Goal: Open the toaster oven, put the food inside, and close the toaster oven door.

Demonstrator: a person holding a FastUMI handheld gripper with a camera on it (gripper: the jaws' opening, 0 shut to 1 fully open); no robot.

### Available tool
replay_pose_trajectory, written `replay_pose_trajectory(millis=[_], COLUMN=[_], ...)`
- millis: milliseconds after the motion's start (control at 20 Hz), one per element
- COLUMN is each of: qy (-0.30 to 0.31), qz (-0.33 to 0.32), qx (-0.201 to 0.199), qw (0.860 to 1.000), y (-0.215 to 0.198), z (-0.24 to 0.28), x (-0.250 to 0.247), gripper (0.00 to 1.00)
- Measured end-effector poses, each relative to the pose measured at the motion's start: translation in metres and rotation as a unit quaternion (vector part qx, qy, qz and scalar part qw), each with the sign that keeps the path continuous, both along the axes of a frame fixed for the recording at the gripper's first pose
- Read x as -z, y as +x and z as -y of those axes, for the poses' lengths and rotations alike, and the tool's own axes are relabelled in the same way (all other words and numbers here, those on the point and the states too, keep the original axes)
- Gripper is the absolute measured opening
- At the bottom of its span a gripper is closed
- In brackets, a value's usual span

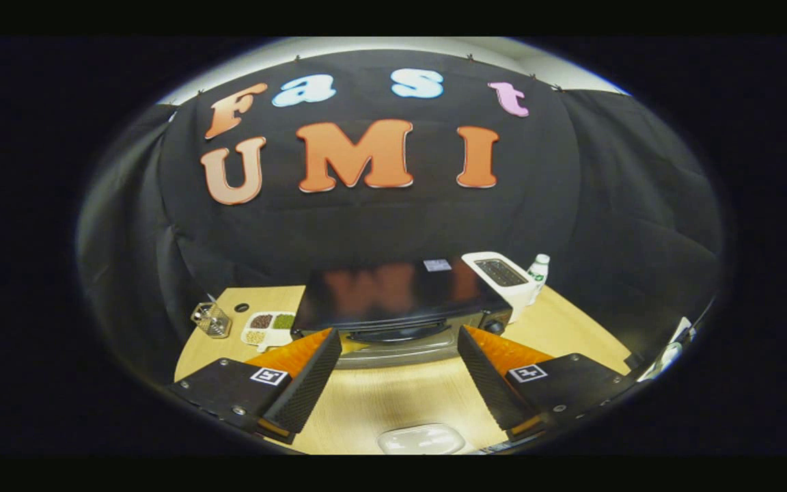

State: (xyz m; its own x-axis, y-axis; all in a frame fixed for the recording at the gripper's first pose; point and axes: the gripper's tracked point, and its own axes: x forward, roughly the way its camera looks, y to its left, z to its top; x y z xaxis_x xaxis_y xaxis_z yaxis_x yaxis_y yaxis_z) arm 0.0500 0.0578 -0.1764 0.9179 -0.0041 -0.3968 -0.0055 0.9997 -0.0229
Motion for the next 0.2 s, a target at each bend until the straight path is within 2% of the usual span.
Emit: replay_pose_trajectory(millis=[200], qy=[0.001], qz=[0.043], qx=[-0.022], qw=[0.999], y=[-0.028], z=[-0.011], x=[-0.053], gripper=[1.00])
